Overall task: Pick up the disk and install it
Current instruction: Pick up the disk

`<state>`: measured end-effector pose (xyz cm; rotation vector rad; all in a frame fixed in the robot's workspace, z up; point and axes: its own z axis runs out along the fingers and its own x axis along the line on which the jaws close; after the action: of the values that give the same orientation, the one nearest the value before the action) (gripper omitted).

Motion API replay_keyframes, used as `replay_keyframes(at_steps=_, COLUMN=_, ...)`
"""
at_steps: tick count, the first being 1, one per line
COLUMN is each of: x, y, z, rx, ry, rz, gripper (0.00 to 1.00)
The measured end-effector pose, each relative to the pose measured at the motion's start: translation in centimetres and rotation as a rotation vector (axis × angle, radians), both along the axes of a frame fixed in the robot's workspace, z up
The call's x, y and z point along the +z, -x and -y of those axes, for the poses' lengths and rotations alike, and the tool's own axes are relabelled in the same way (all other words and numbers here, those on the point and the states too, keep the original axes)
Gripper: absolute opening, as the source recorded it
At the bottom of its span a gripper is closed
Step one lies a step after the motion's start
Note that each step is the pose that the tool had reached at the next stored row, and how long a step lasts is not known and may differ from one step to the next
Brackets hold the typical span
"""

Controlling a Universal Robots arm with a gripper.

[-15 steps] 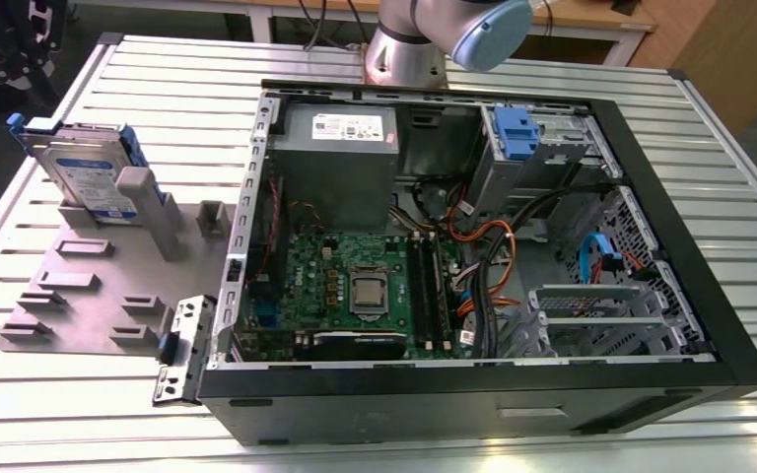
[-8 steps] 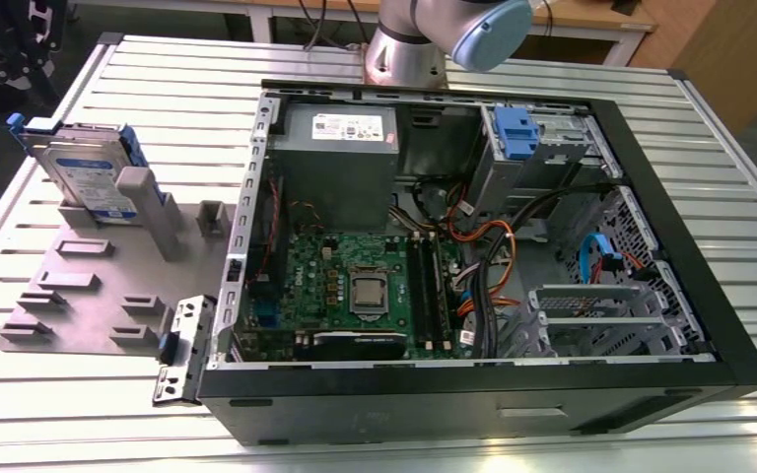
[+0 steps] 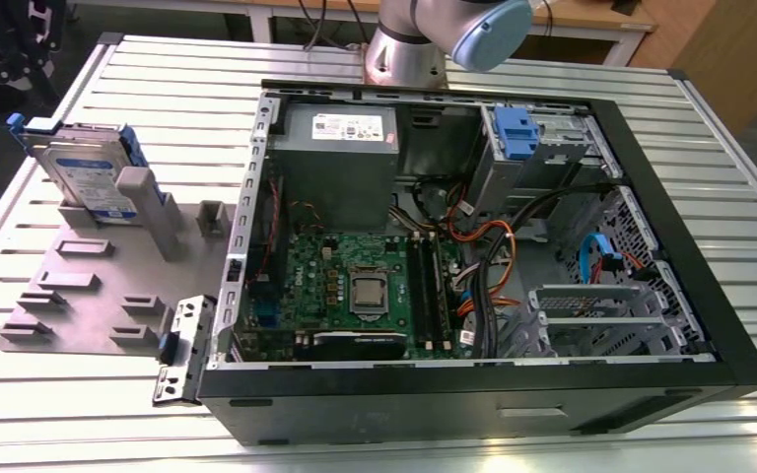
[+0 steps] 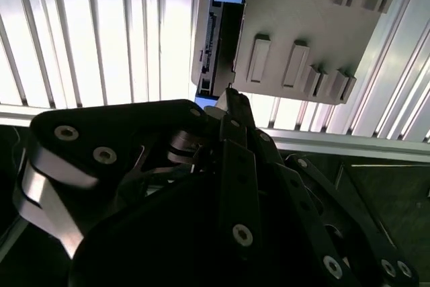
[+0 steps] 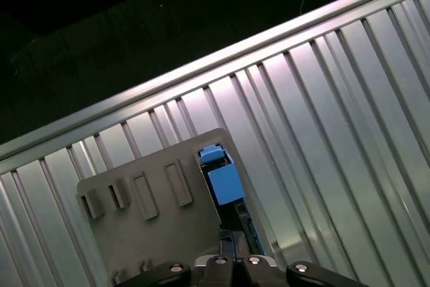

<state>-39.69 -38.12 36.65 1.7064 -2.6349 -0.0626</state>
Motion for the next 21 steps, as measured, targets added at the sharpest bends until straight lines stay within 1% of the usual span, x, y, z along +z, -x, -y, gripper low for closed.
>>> replay_keyframes(at_steps=4, x=-0.2, y=0.0, z=0.0, rx=0.062, ry=-0.0001, rz=0.0003, gripper=0.11)
replay_keyframes(at_steps=12, x=-1.32, y=0.0, z=0.0, rx=0.206, ry=-0.0001, rz=0.0009, gripper=0.11)
replay_keyframes(at_steps=15, x=-1.66, y=0.0, z=0.0, rx=0.249, ry=-0.0001, rz=0.0009, gripper=0.11)
replay_keyframes(at_steps=17, x=-1.74, y=-0.01, z=-0.01, rx=0.262, ry=-0.0018, rz=0.0011, gripper=0.11)
replay_keyframes(at_steps=21, x=-1.89, y=-0.24, z=0.0, rx=0.263, ry=-0.0049, rz=0.0016, gripper=0.11)
